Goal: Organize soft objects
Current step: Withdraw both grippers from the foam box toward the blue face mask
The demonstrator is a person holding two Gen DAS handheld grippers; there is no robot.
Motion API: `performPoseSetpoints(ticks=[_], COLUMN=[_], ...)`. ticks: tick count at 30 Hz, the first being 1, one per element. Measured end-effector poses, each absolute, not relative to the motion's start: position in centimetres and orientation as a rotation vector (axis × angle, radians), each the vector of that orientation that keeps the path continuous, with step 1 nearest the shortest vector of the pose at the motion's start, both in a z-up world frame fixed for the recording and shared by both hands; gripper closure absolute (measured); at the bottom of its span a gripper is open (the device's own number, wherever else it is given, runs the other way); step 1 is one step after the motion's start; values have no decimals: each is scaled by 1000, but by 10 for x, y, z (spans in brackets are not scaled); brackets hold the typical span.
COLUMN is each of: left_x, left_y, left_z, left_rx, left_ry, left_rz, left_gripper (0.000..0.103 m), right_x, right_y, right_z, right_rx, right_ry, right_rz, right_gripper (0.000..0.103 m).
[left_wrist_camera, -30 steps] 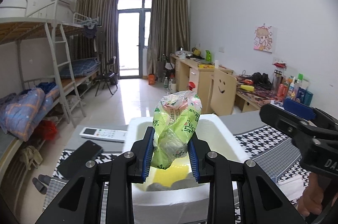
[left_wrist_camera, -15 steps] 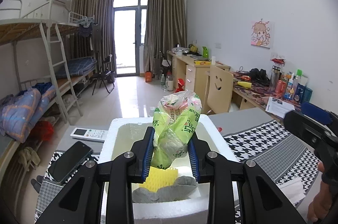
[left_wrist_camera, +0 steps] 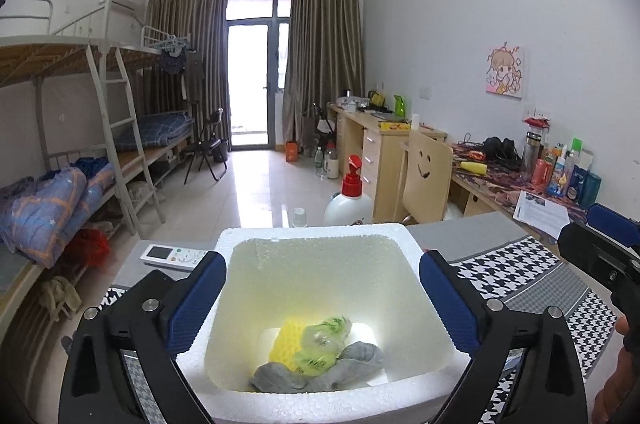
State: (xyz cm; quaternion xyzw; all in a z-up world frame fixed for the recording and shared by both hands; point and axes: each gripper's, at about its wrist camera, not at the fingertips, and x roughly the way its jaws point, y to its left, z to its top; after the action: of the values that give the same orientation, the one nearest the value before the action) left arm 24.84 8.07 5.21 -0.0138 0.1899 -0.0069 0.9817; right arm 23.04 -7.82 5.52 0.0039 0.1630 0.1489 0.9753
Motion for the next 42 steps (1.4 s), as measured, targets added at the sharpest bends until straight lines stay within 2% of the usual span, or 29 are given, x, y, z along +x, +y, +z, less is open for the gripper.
performPoseSetpoints(ticks=[18,42], left_x=[195,65], left_y=[75,36], left_z=[73,68], left_rx=[-26,-8], left_ry=[316,236], left_rz=[-11,-23], left_gripper=[1,1], right_x=[194,92], right_y=[-91,-125], right_z=[66,55], right_rx=[9,0], right_ry=[281,215], right_rz=[296,288], right_gripper=[12,12])
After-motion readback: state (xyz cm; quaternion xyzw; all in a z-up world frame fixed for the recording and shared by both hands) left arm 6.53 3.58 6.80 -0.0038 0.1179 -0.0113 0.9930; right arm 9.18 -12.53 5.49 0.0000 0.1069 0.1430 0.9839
